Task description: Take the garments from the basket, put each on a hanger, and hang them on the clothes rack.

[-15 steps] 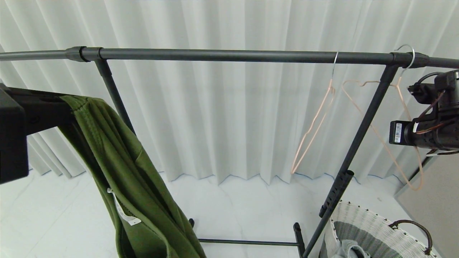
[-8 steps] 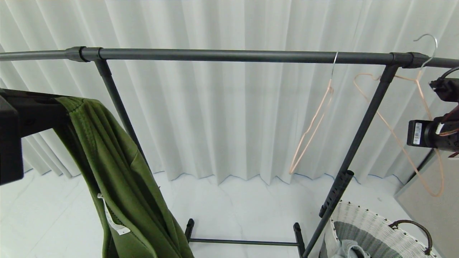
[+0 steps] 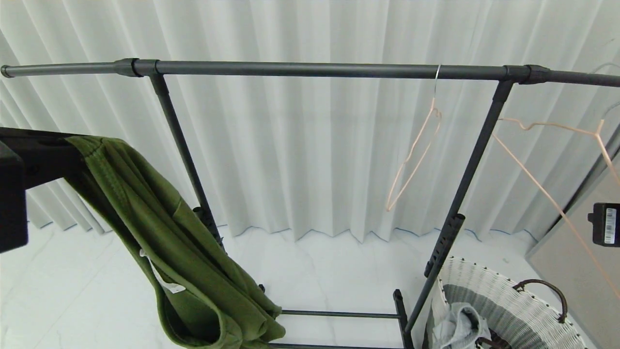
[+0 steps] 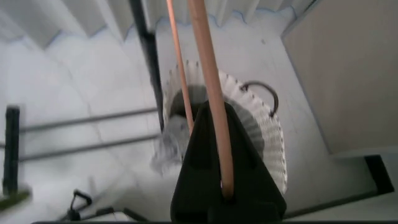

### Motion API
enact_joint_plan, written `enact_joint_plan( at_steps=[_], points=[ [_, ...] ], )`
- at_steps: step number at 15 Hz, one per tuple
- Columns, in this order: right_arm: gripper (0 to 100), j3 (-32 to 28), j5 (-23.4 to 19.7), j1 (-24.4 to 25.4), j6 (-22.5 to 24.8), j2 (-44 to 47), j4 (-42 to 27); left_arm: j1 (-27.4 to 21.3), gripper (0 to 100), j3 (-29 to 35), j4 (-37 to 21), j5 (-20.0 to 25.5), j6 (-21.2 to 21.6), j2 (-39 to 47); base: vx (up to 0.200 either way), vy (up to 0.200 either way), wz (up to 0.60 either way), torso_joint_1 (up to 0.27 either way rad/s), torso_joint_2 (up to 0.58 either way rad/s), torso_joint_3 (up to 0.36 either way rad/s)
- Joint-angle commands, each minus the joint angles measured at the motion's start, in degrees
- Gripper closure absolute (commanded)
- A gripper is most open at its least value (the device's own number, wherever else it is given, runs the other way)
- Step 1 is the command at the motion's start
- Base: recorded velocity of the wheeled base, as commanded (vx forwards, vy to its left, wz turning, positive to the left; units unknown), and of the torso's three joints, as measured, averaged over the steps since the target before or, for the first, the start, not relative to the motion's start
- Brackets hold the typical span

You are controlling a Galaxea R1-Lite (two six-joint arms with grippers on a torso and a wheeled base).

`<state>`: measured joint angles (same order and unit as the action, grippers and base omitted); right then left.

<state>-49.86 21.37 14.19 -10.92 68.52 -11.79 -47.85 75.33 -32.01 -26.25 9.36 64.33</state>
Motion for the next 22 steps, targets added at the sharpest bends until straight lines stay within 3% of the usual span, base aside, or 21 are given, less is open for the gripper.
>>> enact_joint_plan(
  at_steps=[1, 4, 7, 10, 14, 16, 17, 20, 22],
  points=[
    [100, 1.0, 0.1, 1.0, 0.0, -3.7, -0.7, 0.7, 100, -0.7, 0.0, 0.0, 0.0, -0.9, -0.200, 0.000, 0.00, 0.002, 0.00, -0.002],
    [100, 0.4, 0.1, 4.1, 0.1, -4.3, -1.3, 2.1, 100, -0.7, 0.0, -0.7, 0.0, -1.0, -0.200, 0.000, 0.00, -0.001, 0.00, 0.004],
    [100, -1.6, 0.1, 10.7, 0.0, -5.0, -1.4, 2.8, 100, -0.8, 0.0, -0.7, 0.0, -1.0, -0.067, 0.000, 0.00, 0.001, 0.00, 0.001],
    [100, -3.9, 0.1, 22.1, 0.0, -4.9, -1.5, 3.4, 100, -0.9, 0.0, -0.8, 0.0, -0.6, 0.000, 0.000, 0.00, 0.000, 0.00, 0.000],
    [100, -6.2, -0.5, 39.6, -0.5, -2.6, -1.5, 10.5, 100, 0.2, 0.0, -1.9, -0.1, 2.8, 0.000, 0.000, 0.00, 0.000, 0.00, 0.000],
    [100, -6.0, -0.8, 43.8, -1.4, -0.8, -1.5, 11.6, 100, 2.0, 0.2, -2.5, -0.8, 4.6, 0.000, 0.000, 0.00, 0.000, 0.00, 0.000],
    [100, -6.2, -3.2, 47.1, -2.7, 1.0, -1.4, 12.4, 100, 3.6, 2.9, -2.5, -2.6, 7.0, 0.000, 0.000, 0.00, 0.000, 0.00, 0.000],
    [100, -6.4, -10.9, 49.2, -2.9, 2.3, -0.9, 14.5, 100, 6.7, 7.0, -3.5, -4.2, 12.4, 0.000, 0.000, 0.00, 0.000, 0.00, 0.000],
    [100, -7.3, -12.3, 50.8, -2.9, 2.8, -1.0, 15.2, 100, 8.7, 7.6, -3.6, -5.9, 14.8, 0.000, 0.000, 0.00, 0.000, 0.00, 0.000]
  ],
)
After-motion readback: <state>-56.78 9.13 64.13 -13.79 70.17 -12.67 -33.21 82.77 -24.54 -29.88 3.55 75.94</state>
